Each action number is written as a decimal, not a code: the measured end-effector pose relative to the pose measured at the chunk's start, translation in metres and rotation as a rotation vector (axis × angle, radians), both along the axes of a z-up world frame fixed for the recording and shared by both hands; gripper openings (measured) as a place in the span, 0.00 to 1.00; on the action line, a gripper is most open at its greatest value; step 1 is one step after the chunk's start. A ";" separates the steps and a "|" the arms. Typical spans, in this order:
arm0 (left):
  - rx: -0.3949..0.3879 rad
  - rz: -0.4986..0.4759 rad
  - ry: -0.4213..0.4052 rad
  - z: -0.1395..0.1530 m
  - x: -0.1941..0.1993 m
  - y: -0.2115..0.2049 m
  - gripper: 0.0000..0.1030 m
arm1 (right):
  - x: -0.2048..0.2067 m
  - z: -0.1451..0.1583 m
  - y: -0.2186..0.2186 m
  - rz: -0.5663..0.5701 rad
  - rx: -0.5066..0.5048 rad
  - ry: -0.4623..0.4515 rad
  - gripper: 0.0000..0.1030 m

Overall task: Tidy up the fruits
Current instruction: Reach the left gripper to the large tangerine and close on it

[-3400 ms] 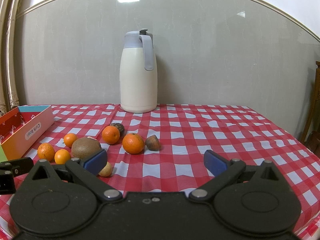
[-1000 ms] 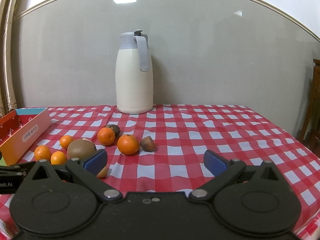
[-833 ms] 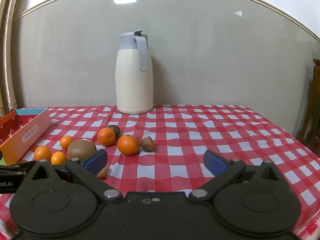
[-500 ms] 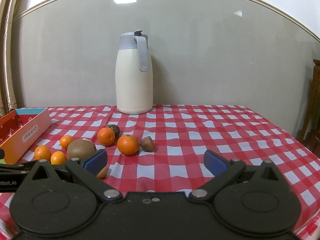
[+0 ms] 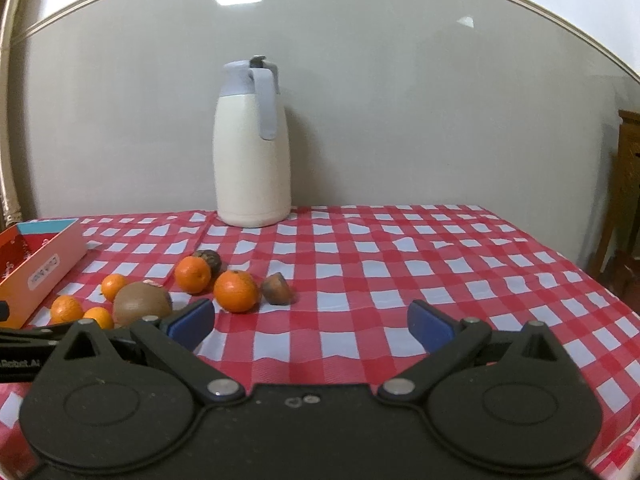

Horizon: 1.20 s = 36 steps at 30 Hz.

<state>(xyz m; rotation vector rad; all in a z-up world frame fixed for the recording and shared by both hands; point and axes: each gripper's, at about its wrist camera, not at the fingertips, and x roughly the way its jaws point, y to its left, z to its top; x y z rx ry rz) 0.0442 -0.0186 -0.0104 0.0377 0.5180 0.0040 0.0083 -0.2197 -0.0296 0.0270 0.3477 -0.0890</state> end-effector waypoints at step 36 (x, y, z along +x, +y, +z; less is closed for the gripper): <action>-0.056 0.046 0.045 -0.013 0.044 0.032 0.50 | 0.029 0.001 0.005 0.040 0.031 -0.009 1.00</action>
